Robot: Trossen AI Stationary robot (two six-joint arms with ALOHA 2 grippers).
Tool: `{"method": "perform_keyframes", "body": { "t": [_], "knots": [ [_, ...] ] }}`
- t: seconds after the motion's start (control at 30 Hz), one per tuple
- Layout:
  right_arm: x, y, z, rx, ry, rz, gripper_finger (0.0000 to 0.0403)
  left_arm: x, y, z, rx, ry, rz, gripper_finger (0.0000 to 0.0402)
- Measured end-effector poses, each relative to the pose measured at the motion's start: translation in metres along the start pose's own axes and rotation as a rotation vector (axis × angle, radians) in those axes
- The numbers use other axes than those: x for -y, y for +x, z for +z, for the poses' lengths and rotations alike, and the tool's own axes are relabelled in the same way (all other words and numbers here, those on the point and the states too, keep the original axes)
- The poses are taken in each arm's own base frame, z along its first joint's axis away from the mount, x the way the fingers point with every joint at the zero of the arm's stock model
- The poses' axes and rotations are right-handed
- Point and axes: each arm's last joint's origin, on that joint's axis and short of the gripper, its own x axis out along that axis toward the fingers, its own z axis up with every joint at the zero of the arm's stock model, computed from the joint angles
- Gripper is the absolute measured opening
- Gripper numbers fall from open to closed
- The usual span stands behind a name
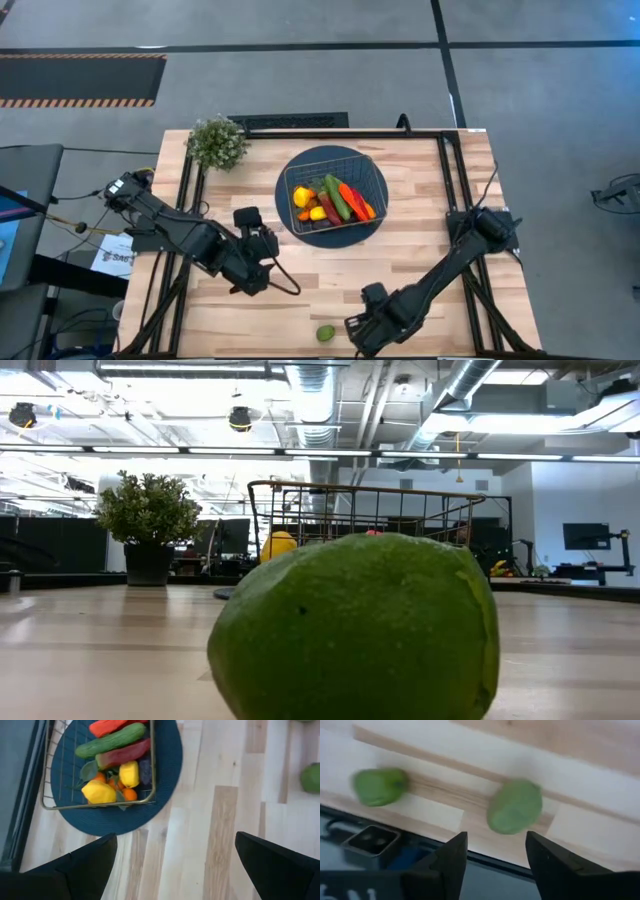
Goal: Build produce basket
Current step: Put the left green lemon into the basket
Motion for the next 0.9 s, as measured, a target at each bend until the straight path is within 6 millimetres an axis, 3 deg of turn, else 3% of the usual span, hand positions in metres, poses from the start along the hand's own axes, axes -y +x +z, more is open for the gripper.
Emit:
{"method": "perform_keyframes", "body": {
  "t": [0.17,0.57,0.9],
  "knots": [
    [0.004,0.022,-0.008,-0.043,0.058,-0.107,0.0226,0.005,-0.003,-0.003,0.007,0.022,-0.012,0.0391],
    [0.005,0.022,-0.004,0.046,0.234,-0.089,0.0227,0.008,-0.005,-0.005,0.011,0.045,-0.016,0.0391],
    [0.012,0.022,-0.013,0.062,0.37,-0.099,0.0227,0.007,-0.005,-0.004,0.027,0.077,0.008,0.0391]
  ]
}}
